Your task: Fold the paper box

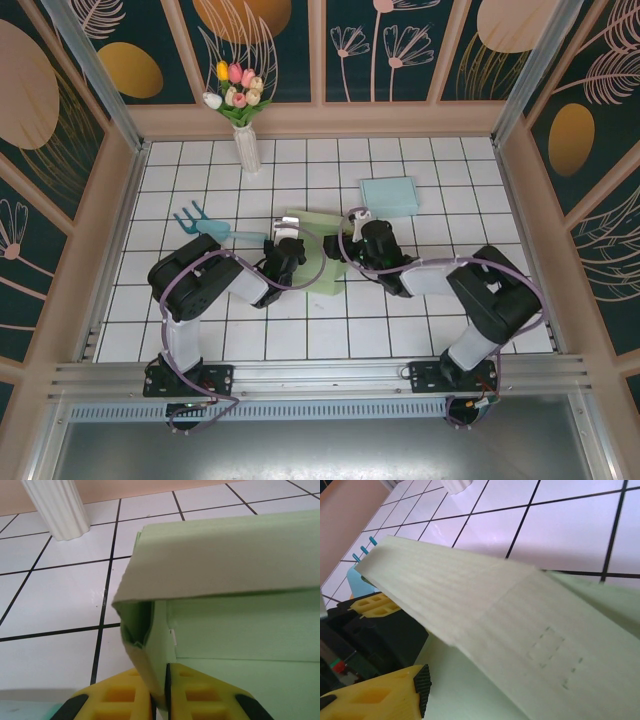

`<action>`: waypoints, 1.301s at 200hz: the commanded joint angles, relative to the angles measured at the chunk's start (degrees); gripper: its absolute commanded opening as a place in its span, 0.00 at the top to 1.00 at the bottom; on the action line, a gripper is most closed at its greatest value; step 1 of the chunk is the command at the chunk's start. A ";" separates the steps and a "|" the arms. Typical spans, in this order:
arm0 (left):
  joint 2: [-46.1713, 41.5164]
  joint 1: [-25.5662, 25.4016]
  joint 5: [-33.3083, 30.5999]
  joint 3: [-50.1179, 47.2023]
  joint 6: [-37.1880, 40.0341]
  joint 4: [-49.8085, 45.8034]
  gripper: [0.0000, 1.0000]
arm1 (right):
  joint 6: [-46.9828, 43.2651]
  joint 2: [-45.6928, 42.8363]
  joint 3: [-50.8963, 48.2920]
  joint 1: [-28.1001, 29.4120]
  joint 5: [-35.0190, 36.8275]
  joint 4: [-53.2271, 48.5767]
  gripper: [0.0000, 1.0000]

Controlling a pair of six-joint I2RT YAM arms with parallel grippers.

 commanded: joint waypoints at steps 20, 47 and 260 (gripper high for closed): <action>1.45 -0.29 0.58 0.37 1.09 -1.71 0.86 | -2.43 -6.92 -0.85 0.66 1.67 -6.27 0.38; 1.52 -0.37 0.51 0.34 1.17 -1.71 0.86 | -2.97 -11.44 -2.22 0.90 3.33 -8.39 0.38; 1.83 -0.36 0.62 0.63 1.17 -1.88 0.86 | -1.08 -14.44 -5.54 -7.41 8.62 -8.11 0.37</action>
